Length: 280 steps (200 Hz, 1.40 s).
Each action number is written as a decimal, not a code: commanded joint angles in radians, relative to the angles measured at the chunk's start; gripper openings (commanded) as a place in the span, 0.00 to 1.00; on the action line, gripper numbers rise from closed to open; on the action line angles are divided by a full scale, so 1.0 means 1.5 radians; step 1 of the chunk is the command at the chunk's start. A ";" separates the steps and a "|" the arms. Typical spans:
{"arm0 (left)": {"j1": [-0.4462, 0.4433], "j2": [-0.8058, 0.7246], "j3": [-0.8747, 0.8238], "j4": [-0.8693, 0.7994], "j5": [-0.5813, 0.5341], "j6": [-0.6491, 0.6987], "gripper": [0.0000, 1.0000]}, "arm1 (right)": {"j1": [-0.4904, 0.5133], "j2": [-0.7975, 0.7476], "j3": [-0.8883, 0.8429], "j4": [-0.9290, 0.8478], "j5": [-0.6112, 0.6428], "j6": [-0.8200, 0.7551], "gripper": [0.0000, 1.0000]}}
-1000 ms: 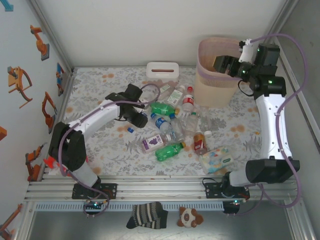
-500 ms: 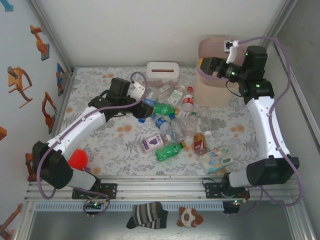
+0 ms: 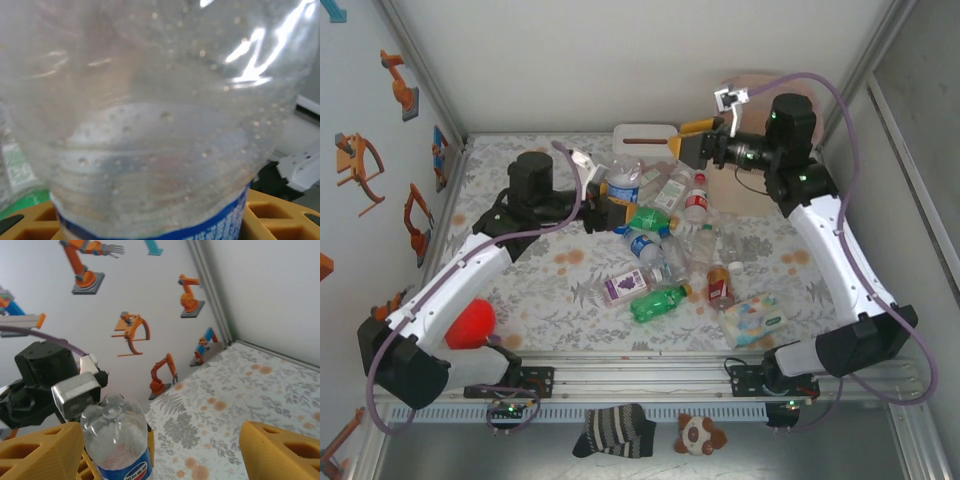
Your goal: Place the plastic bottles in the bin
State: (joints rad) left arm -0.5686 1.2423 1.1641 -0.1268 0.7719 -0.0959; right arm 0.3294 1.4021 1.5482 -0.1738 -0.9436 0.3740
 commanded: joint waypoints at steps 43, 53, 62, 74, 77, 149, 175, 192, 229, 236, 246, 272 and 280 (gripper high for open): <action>-0.001 -0.022 0.002 0.184 0.152 -0.097 0.54 | 0.092 -0.035 -0.018 0.066 -0.084 -0.121 0.85; -0.003 -0.022 0.003 0.194 0.161 -0.102 0.54 | 0.107 -0.032 -0.011 0.060 -0.081 -0.131 0.85; -0.005 -0.020 0.005 0.202 0.166 -0.107 0.54 | 0.120 -0.028 -0.003 0.054 -0.079 -0.140 0.86; -0.007 -0.019 0.010 0.210 0.174 -0.114 0.54 | 0.137 -0.021 0.010 0.041 -0.077 -0.151 0.86; -0.008 -0.018 0.010 0.212 0.177 -0.116 0.55 | 0.140 -0.020 0.013 0.037 -0.078 -0.153 0.86; -0.015 -0.018 0.019 0.217 0.183 -0.117 0.56 | 0.212 0.030 0.083 -0.026 -0.053 -0.169 0.78; -0.015 -0.019 0.020 0.214 0.181 -0.114 0.56 | 0.217 0.040 0.094 -0.037 -0.031 -0.168 0.70; -0.015 -0.020 0.020 0.212 0.179 -0.112 0.56 | 0.217 0.043 0.098 -0.046 -0.021 -0.170 0.65; -0.015 -0.025 0.020 0.202 0.179 -0.106 0.56 | 0.217 0.051 0.110 -0.073 0.002 -0.185 0.62; -0.015 -0.025 0.020 0.202 0.179 -0.106 0.56 | 0.217 0.052 0.112 -0.075 0.002 -0.185 0.60; -0.015 -0.026 0.019 0.198 0.177 -0.104 0.56 | 0.217 0.053 0.114 -0.075 0.001 -0.184 0.58; -0.015 -0.029 0.019 0.187 0.168 -0.097 0.59 | 0.217 0.052 0.116 -0.075 0.004 -0.184 0.55; -0.015 -0.030 0.019 0.181 0.164 -0.093 0.61 | 0.217 0.052 0.117 -0.076 0.009 -0.184 0.54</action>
State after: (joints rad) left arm -0.5884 1.2270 1.1648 0.1608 1.0157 -0.2546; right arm 0.6460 1.4700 1.6844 -0.2893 -0.9508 0.1139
